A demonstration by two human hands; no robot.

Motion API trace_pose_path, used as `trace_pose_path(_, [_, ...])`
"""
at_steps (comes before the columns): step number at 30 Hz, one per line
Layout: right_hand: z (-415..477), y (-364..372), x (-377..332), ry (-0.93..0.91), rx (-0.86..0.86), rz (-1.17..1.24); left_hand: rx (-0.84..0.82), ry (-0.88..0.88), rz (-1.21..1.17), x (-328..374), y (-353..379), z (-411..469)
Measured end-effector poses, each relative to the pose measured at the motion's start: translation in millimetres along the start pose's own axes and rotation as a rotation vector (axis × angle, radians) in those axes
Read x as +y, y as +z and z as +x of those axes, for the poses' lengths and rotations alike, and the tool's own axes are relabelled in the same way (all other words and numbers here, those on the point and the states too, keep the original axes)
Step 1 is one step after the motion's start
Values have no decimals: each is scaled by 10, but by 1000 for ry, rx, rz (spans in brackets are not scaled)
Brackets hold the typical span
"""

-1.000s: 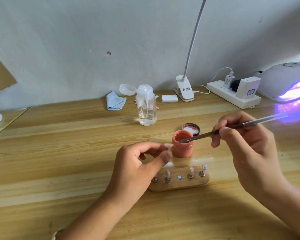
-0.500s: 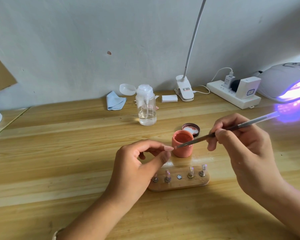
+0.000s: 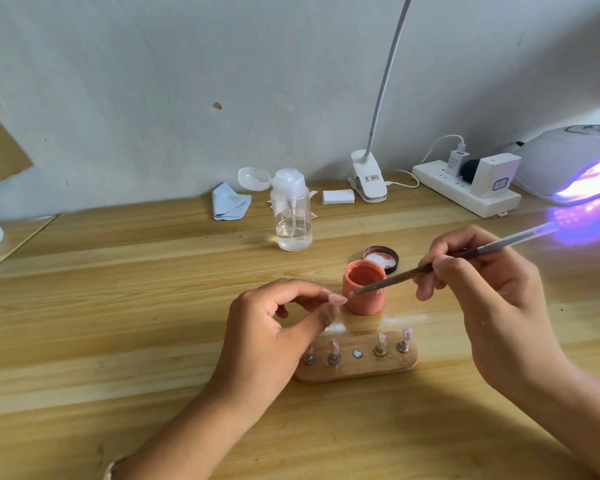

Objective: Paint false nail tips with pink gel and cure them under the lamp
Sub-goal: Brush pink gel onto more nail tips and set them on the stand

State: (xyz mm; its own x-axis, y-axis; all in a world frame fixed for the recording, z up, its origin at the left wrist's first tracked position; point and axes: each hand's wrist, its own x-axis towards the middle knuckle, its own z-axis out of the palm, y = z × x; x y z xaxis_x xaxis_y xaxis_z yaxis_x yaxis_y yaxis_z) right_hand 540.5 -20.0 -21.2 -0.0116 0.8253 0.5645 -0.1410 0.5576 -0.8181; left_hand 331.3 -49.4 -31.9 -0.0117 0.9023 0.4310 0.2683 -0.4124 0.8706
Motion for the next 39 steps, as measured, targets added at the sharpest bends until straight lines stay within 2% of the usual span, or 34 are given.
trace_pose_path(7, [-41, 44, 1, 4, -134, 30, 11, -5, 16, -5, -7, 0])
trace_pose_path(14, [6, -2, 12, 31, 17, -1, 2, -12, -2, -7, -9, -2])
trace_pose_path(21, [-43, 37, -13, 0, -145, 37, -2, -25, 57, -5, -12, 3])
trace_pose_path(27, [0, -7, 9, 30, 21, -15, -4, -15, 55, 7, -6, 4])
trace_pose_path(34, [-43, 27, 0, -11, -124, 4, 1, -25, 48, 18, -9, -3])
trace_pose_path(39, [-8, -17, 2, -15, 9, -96, -1, -32, 44, 34, -7, 1])
